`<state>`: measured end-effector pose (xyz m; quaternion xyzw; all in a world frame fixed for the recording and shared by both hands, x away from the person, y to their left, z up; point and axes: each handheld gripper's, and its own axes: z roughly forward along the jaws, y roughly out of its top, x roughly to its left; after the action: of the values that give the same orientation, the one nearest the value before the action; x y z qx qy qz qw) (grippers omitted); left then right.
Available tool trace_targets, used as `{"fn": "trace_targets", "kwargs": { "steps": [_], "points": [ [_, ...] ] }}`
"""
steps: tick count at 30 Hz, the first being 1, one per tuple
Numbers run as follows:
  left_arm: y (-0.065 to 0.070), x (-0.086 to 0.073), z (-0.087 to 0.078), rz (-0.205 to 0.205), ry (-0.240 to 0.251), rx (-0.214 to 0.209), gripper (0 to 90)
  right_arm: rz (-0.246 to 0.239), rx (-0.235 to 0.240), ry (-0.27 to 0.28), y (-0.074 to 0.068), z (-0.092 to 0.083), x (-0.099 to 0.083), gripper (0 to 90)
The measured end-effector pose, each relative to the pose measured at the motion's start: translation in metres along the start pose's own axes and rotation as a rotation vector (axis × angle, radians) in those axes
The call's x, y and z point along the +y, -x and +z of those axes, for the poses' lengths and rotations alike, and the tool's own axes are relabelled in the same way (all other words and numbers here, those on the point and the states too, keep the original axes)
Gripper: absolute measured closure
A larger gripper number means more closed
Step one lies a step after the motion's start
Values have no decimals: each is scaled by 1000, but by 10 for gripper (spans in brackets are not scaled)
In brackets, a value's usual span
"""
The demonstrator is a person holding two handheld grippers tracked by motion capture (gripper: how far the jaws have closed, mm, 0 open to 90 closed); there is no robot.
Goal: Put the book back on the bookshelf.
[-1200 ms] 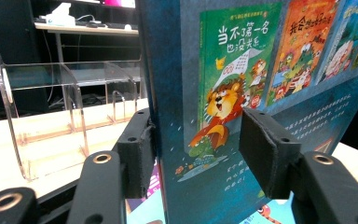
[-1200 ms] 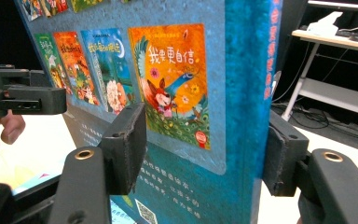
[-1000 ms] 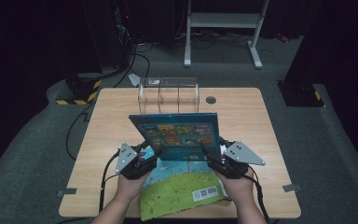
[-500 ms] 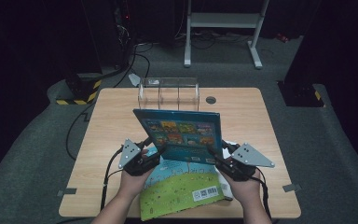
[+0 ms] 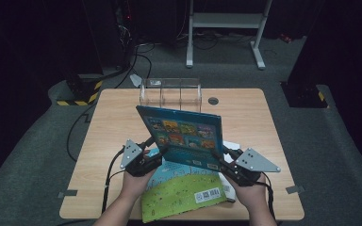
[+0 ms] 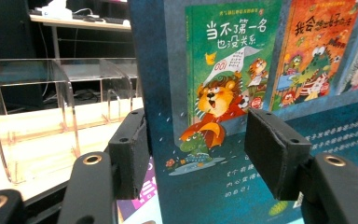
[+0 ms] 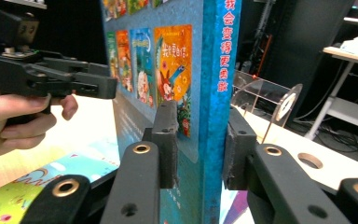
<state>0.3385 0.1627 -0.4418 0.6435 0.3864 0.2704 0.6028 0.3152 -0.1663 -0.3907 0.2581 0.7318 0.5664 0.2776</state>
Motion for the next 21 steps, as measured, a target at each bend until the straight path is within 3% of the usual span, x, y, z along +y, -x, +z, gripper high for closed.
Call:
{"fn": "trace_targets", "kwargs": {
  "steps": [5, 10, 12, 19, 21],
  "points": [
    [-1, -1, 0, 16, -10, 16, 421, 5, 24, 3, -1, -2, -1, 745],
    [-6, -6, 0, -6, -25, 19, 426, 5, 81, 9, -5, -2, -1, 830],
    [-7, -7, -1, 1, -38, 27, 418, 0, 49, 7, -9, -1, -1, 834],
    [-8, -7, -3, 6, -51, 27, 411, 21, 32, 14, -11, 0, -1, 834],
    [-6, -6, -4, 18, -55, 28, 405, 48, 21, 17, -12, 0, -1, 834]
  ]
}}
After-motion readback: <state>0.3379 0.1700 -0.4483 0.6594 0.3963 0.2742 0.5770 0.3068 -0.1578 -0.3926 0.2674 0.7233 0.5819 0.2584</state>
